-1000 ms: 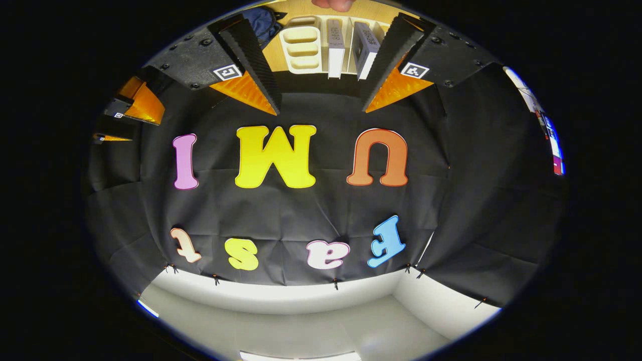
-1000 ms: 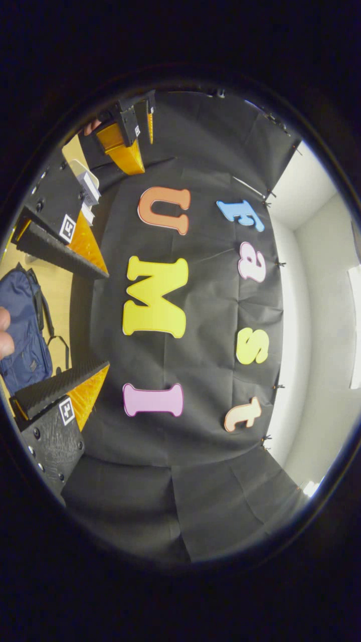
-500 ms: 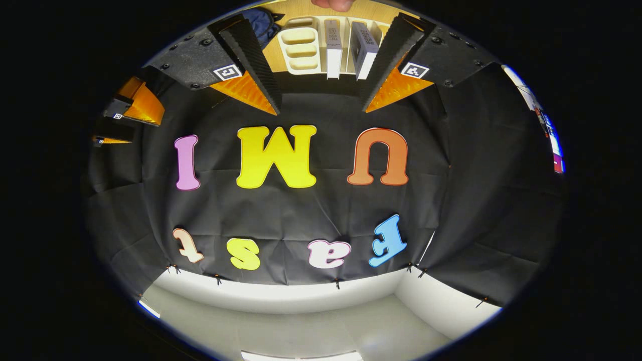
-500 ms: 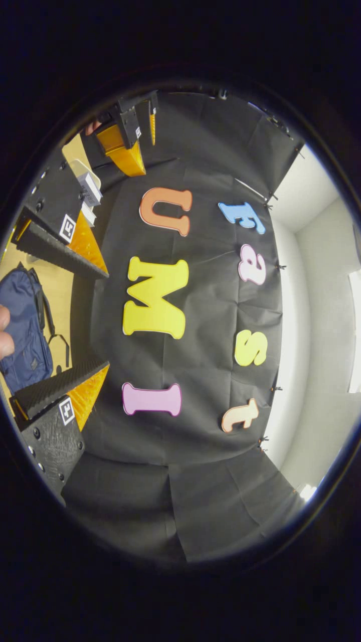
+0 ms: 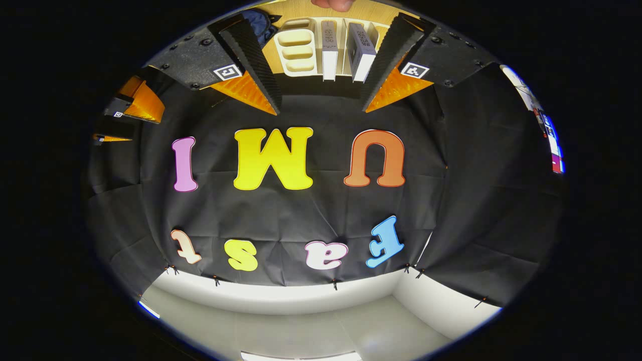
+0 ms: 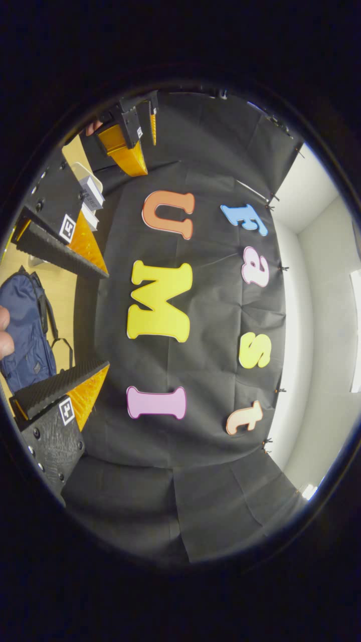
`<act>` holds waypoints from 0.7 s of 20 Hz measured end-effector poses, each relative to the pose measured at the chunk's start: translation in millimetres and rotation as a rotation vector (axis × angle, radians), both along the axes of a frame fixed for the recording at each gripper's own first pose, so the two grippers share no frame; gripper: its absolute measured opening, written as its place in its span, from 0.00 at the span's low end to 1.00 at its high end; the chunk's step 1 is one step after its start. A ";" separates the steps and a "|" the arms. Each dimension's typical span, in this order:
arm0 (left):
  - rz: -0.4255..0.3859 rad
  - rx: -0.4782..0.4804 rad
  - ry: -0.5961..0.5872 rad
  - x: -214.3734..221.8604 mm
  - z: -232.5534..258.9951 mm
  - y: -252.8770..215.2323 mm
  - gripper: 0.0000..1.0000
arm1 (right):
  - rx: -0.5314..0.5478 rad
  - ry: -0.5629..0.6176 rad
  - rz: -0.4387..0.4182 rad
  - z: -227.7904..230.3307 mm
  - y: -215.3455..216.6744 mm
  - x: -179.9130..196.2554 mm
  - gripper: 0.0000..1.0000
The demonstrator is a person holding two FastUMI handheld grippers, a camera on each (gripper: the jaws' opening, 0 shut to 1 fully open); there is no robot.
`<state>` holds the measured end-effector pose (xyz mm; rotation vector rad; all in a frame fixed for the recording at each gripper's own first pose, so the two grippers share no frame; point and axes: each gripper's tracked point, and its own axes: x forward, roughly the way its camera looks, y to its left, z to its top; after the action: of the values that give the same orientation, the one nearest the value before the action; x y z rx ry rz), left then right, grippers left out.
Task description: Open the schoolbag, grab two books from the bookshelf and put them into the schoolbag.
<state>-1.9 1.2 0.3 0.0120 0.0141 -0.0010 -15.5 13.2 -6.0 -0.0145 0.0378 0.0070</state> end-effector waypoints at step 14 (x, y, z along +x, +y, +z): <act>0.042 0.023 -0.001 -11.5 -1.8 29.7 0.98 | -0.033 0.335 0.072 -176.1 39.1 -8.9 0.96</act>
<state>-13.4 31.0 -1.5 0.0347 0.0138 0.0409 -24.4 52.3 -182.1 -0.0478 0.3726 0.0809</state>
